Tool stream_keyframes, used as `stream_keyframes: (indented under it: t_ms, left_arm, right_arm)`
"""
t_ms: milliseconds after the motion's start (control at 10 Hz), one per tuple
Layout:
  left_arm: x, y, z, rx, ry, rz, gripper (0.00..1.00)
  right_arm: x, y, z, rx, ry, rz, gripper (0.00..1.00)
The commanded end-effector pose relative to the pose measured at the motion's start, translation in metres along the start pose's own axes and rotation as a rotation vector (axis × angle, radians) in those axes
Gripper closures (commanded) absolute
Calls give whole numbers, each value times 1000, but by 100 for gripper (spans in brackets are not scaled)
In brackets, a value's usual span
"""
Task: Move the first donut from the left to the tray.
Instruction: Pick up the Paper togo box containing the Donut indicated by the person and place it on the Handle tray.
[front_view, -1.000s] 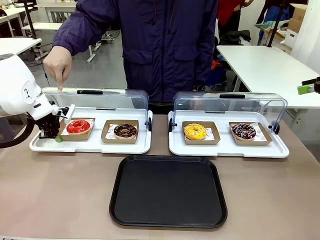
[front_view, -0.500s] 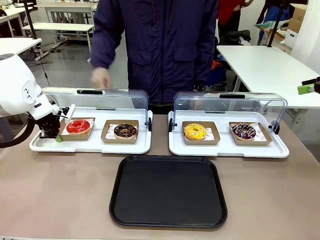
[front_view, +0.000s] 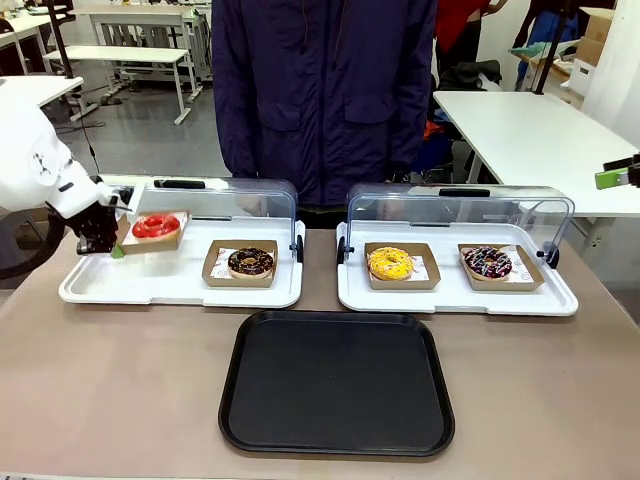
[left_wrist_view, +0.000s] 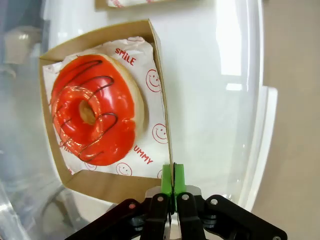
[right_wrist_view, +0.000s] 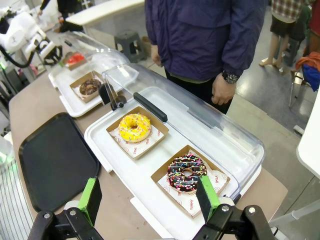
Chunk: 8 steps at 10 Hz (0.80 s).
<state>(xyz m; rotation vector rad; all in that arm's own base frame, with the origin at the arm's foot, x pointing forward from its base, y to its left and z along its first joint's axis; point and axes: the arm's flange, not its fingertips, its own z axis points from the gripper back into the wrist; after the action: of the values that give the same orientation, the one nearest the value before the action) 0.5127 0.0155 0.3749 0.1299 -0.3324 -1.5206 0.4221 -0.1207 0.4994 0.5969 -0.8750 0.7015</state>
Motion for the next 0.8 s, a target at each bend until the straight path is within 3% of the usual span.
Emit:
stream_keyframes:
  t_ms: [0, 300, 700]
  left_arm:
    - [23, -20, 30, 49, -36, -4, 98]
    - [74, -56, 66, 28, -52, -27, 98]
    - [155, -144, 88, 11, -63, -115, 98]
  right_arm:
    - [2, -2, -1, 2, -30, 13, 0]
    - [2, -2, -1, 2, -30, 13, 0]
    - [2, -2, -1, 2, -30, 13, 0]
